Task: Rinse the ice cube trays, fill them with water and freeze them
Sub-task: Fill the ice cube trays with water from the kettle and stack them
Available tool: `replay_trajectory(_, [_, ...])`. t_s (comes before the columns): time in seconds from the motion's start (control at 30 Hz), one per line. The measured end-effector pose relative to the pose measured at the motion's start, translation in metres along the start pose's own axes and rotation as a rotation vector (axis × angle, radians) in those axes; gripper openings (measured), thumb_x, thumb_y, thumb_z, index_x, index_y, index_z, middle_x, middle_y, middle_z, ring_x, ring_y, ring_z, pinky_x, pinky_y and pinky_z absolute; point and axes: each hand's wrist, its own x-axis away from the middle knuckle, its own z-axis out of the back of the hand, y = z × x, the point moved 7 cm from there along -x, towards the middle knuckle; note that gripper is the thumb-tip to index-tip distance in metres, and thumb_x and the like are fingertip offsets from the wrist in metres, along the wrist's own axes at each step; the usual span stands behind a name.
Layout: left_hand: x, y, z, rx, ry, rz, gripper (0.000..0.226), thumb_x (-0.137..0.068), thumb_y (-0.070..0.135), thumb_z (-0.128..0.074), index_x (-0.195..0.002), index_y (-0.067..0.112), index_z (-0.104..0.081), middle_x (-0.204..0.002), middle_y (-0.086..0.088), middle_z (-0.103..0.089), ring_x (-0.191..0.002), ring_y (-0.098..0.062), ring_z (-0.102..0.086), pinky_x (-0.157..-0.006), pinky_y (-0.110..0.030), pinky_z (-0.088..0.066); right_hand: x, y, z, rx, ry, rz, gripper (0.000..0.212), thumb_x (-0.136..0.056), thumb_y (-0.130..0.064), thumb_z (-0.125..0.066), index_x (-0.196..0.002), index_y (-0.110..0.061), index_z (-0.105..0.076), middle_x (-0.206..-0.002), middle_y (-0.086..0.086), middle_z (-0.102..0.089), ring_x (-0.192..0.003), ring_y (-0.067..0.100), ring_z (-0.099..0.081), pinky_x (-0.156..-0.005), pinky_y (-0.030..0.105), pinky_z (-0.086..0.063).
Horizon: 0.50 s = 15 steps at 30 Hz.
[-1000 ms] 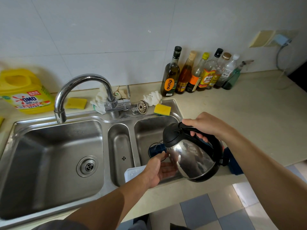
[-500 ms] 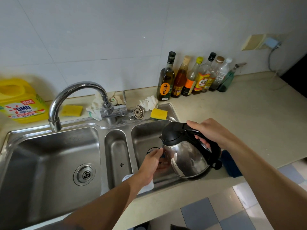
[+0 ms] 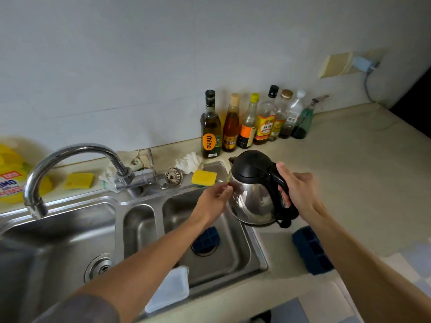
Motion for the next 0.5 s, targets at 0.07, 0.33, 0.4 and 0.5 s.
replay_trajectory(0.07, [-0.016, 0.012, -0.02, -0.025, -0.005, 0.007, 0.031, -0.103, 0.04, -0.053, -0.132, 0.033, -0.061, -0.124, 0.007, -0.068, -0.112, -0.011, -0.064, -0.098, -0.043, -0.055, -0.021, 0.006, 0.014, -0.005, 0.016, 0.005, 0.061, -0.092, -0.064, -0.059, -0.064, -0.011, -0.069, -0.053, 0.006, -0.061, -0.044, 0.018, -0.054, -0.047, 0.028, -0.049])
replay_trajectory(0.33, [-0.074, 0.041, -0.092, -0.012, 0.046, 0.043, 0.023, -0.104, 0.032, -0.052, -0.125, 0.041, -0.059, -0.119, 0.013, -0.065, -0.108, -0.007, -0.061, -0.094, -0.039, -0.056, -0.1, 0.042, 0.066, 0.016, 0.037, 0.053, 0.064, -0.091, -0.066, -0.056, -0.06, -0.011, -0.065, -0.048, 0.004, -0.059, -0.043, 0.015, -0.055, -0.046, 0.02, -0.048])
replay_trajectory(0.4, [-0.083, 0.045, -0.104, -0.042, 0.07, 0.035, 0.028, -0.104, 0.033, -0.052, -0.131, 0.037, -0.058, -0.123, 0.007, -0.065, -0.113, -0.01, -0.061, -0.098, -0.038, -0.054, -0.112, 0.053, 0.079, 0.009, 0.032, 0.043, 0.064, -0.093, -0.066, -0.054, -0.062, -0.011, -0.066, -0.049, 0.003, -0.06, -0.044, 0.014, -0.056, -0.046, 0.017, -0.047])
replay_trajectory(0.5, [-0.089, 0.049, -0.12, -0.051, 0.073, 0.053, 0.03, -0.104, 0.033, -0.051, -0.133, 0.035, -0.056, -0.127, 0.005, -0.062, -0.108, -0.005, -0.06, -0.093, -0.035, -0.056, -0.125, 0.063, 0.091, 0.059, -0.02, 0.036, 0.06, -0.098, -0.059, -0.051, -0.063, -0.013, -0.065, -0.053, 0.001, -0.061, -0.049, 0.011, -0.057, -0.053, 0.017, -0.049])
